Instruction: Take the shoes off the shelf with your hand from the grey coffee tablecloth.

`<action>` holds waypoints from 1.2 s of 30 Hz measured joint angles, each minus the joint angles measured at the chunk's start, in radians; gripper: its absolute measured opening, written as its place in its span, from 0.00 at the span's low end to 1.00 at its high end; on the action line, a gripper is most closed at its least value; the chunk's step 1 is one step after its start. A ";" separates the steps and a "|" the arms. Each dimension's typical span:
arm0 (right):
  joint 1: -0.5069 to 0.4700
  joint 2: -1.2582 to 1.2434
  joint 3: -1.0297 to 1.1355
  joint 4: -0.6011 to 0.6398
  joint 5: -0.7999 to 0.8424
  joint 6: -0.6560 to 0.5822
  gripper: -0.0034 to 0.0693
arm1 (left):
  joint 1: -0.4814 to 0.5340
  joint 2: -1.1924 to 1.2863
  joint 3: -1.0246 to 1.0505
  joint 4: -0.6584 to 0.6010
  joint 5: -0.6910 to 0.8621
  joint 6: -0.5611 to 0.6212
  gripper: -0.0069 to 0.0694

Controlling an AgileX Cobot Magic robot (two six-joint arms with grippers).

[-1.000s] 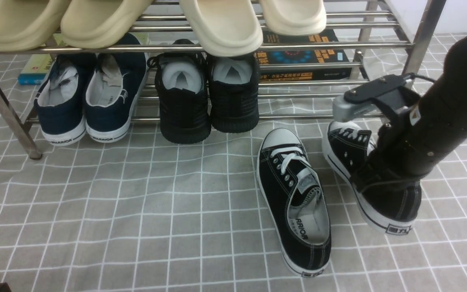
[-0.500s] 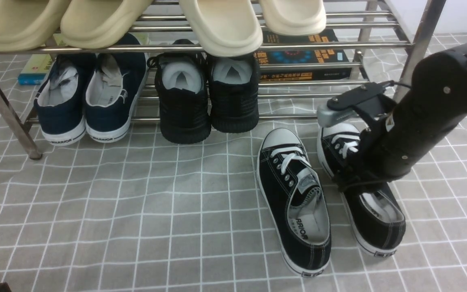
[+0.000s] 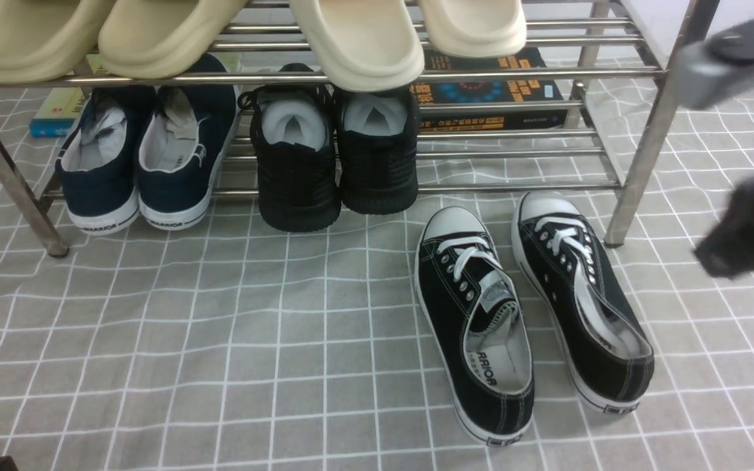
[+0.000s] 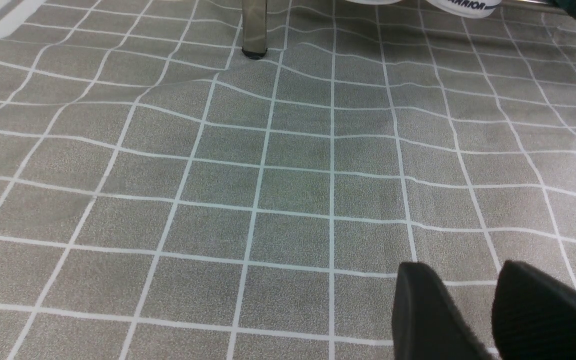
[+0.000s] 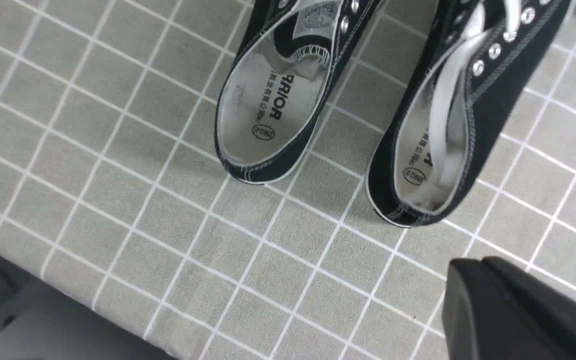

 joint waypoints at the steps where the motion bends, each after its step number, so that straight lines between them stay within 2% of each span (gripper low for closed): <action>1: 0.000 -0.060 0.052 0.000 -0.041 0.000 0.03 | 0.000 0.000 0.000 0.000 0.000 0.000 0.41; 2: 0.000 -0.072 0.063 0.000 -0.052 0.000 0.03 | 0.000 0.000 0.000 0.000 0.000 0.000 0.41; 5: 0.000 -0.227 0.245 0.001 -0.224 0.000 0.03 | 0.000 0.000 0.000 0.000 0.000 0.000 0.41; 7: 0.000 -0.380 0.476 0.002 -0.511 0.000 0.03 | 0.000 0.000 0.000 0.000 0.000 0.000 0.41; 8: 0.000 -0.397 0.491 0.002 -0.553 0.000 0.03 | 0.000 0.000 0.000 0.000 0.000 0.000 0.41; 12: 0.000 -0.504 0.755 -0.010 -0.966 0.000 0.03 | 0.000 0.000 0.000 0.000 0.000 0.000 0.41; 13: 0.000 -0.510 0.773 -0.013 -0.999 0.000 0.03 | 0.000 0.000 0.000 0.000 0.000 0.000 0.41; 15: 0.000 -0.543 0.861 -0.017 -1.171 0.000 0.03 | 0.000 0.000 0.000 0.000 0.000 0.000 0.41; 16: 0.000 -0.545 0.867 -0.017 -1.183 0.000 0.03 | 0.000 0.000 0.000 0.000 0.000 0.000 0.41; 17: 0.000 -0.557 0.915 -0.018 -1.279 0.000 0.03 | 0.000 0.000 0.000 0.000 0.000 0.000 0.41; 21: 0.000 -0.562 0.997 -0.021 -1.368 0.000 0.03 | 0.000 0.000 0.000 0.000 0.000 0.000 0.41; 36: 0.000 -0.564 1.109 -0.021 -1.365 0.000 0.04 | 0.000 0.000 0.000 0.000 0.000 0.000 0.41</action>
